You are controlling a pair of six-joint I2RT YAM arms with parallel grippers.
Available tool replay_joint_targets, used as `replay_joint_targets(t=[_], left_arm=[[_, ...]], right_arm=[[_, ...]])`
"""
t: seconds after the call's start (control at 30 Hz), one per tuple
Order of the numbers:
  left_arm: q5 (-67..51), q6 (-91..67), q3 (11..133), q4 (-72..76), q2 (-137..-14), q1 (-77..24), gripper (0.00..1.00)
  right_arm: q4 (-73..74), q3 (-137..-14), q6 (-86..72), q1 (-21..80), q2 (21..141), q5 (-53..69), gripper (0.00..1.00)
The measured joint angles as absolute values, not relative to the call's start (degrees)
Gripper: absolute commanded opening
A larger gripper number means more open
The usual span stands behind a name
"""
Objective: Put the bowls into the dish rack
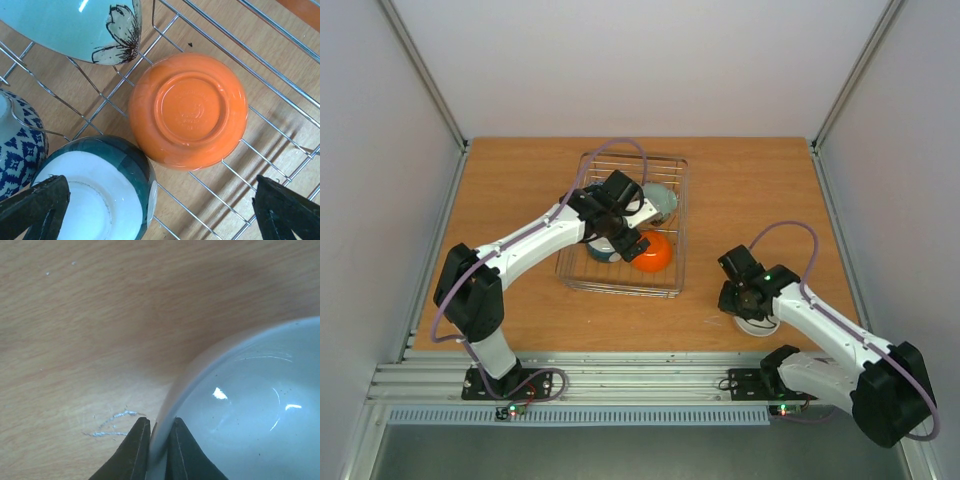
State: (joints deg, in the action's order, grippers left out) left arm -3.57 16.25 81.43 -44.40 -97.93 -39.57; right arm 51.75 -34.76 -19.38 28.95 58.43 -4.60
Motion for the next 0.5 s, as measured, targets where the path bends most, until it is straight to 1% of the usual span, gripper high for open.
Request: replay_joint_targets(t=[0.33, 0.43, 0.5], left_arm=[[-3.16, 16.25, 81.43, -44.36, -97.93, -39.48, 0.99], [-3.18, 16.25, 81.43, -44.36, -97.93, -39.48, 0.99], [-3.18, 16.25, 81.43, -44.34, -97.93, -39.48, 0.99]], right_arm=[[46.26, -40.10, -16.62, 33.56, 70.28, -6.92, 0.02], [44.58, -42.04, -15.88, 34.54, 73.08, -7.09, 0.05], [43.13, -43.62, -15.31, 35.09, 75.16, -7.05, 0.09]])
